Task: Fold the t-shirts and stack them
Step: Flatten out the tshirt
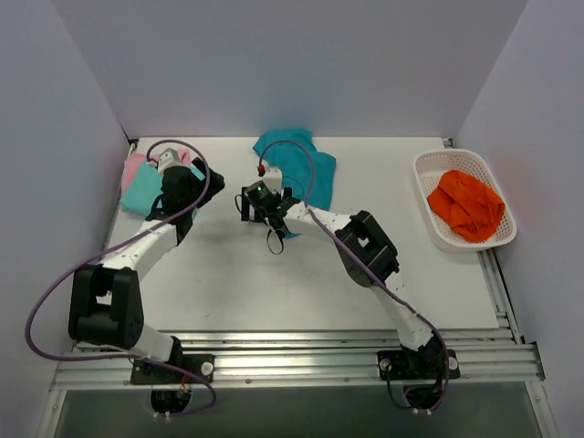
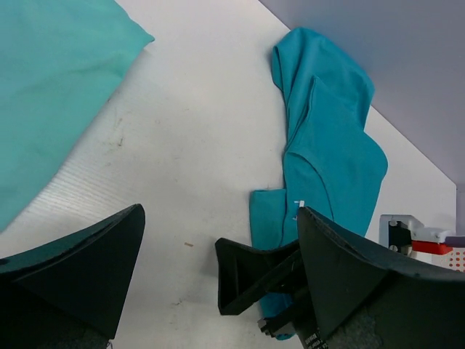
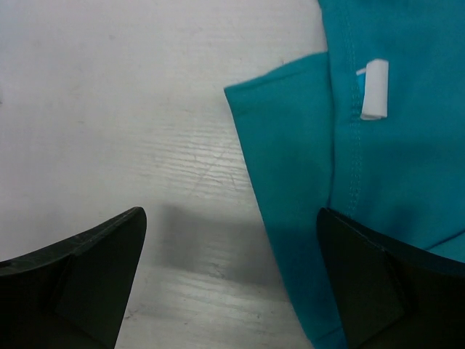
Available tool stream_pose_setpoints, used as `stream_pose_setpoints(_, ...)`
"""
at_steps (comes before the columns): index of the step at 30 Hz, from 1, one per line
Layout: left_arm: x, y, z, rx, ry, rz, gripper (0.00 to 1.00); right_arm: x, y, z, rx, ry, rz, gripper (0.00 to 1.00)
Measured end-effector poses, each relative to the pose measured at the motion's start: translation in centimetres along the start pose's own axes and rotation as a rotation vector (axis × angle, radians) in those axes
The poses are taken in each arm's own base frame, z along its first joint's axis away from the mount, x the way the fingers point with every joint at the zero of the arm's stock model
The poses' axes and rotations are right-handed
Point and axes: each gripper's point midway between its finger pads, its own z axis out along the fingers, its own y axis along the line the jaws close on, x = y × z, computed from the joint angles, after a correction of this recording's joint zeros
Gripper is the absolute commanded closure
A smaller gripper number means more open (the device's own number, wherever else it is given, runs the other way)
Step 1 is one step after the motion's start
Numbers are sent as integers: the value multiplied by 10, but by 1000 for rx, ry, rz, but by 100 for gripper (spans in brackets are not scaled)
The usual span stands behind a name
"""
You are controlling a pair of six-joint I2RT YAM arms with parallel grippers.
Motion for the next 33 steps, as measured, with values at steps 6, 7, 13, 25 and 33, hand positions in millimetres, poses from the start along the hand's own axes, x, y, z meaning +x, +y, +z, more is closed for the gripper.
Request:
stream_pose_setpoints(6,1,27,-9,-36,5,-22,5,1,7,11,-12,3,33,0)
stream_pose_setpoints(7,1,30,-11,-42,6,-25,5,-3,11,13,-19,-5,41,0)
stream_pose_setpoints(13,-4,29,-15,-26,-2,-36,5,-9,20,30,-29,-26,59,0)
stream_pose_setpoints(25,-10,42,-14,-20,4,-66,5,-16,11,45,-28,-74,86,38)
stream_pose_setpoints(33,-16,54,-13,-12,1,-99,5,-8,-42,38,7,-101,175,97)
